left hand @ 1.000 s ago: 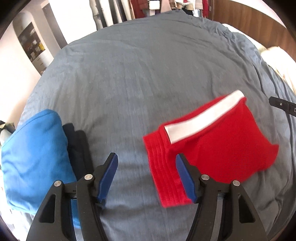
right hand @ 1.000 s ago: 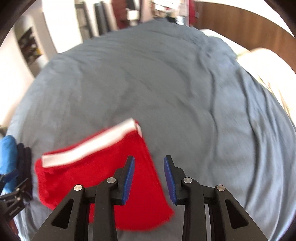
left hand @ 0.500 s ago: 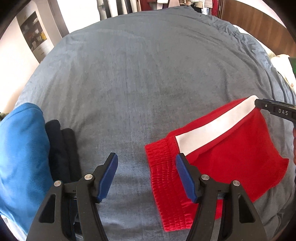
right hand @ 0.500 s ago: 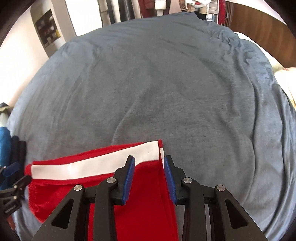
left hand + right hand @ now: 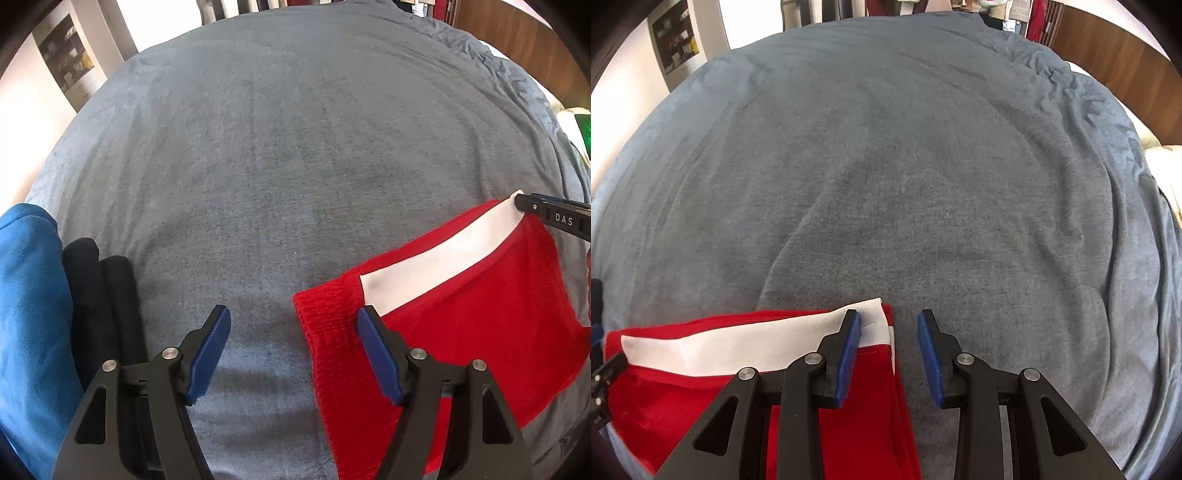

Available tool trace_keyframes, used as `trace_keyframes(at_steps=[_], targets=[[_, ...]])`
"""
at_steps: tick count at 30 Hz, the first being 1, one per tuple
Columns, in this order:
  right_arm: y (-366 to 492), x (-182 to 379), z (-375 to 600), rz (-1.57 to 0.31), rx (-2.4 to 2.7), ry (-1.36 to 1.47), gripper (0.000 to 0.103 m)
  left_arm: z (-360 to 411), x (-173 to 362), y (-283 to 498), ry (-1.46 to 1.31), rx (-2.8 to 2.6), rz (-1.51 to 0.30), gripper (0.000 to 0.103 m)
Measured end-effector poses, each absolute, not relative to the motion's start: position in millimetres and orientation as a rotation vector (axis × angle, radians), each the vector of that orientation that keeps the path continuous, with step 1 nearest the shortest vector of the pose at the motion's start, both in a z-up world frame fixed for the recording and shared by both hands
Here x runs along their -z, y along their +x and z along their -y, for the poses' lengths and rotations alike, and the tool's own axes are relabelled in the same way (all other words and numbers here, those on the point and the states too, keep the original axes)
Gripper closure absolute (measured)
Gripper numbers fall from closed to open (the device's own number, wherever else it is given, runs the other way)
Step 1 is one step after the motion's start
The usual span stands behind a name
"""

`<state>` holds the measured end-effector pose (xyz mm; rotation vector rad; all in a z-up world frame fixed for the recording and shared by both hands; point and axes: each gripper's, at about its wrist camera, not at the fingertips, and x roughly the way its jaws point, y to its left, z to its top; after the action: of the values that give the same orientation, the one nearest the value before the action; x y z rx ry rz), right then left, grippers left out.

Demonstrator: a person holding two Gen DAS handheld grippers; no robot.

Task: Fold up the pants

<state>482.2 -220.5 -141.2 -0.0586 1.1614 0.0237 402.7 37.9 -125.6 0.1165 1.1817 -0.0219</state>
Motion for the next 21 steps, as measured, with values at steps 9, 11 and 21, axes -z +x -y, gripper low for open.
trace_keyframes(at_steps=[9, 11, 21], targets=[[468, 118, 229, -1.101, 0.078, -0.024, 0.067, -33, 88, 396, 0.256, -0.12, -1.086, 0.024], [459, 104, 233, -1.072, 0.103, -0.023, 0.063, -30, 77, 395, 0.251, -0.082, -1.064, 0.024], [375, 48, 269, -1.03, 0.159, 0.26, 0.063, 36, 27, 417, 0.301, 0.444, -0.948, 0.025]])
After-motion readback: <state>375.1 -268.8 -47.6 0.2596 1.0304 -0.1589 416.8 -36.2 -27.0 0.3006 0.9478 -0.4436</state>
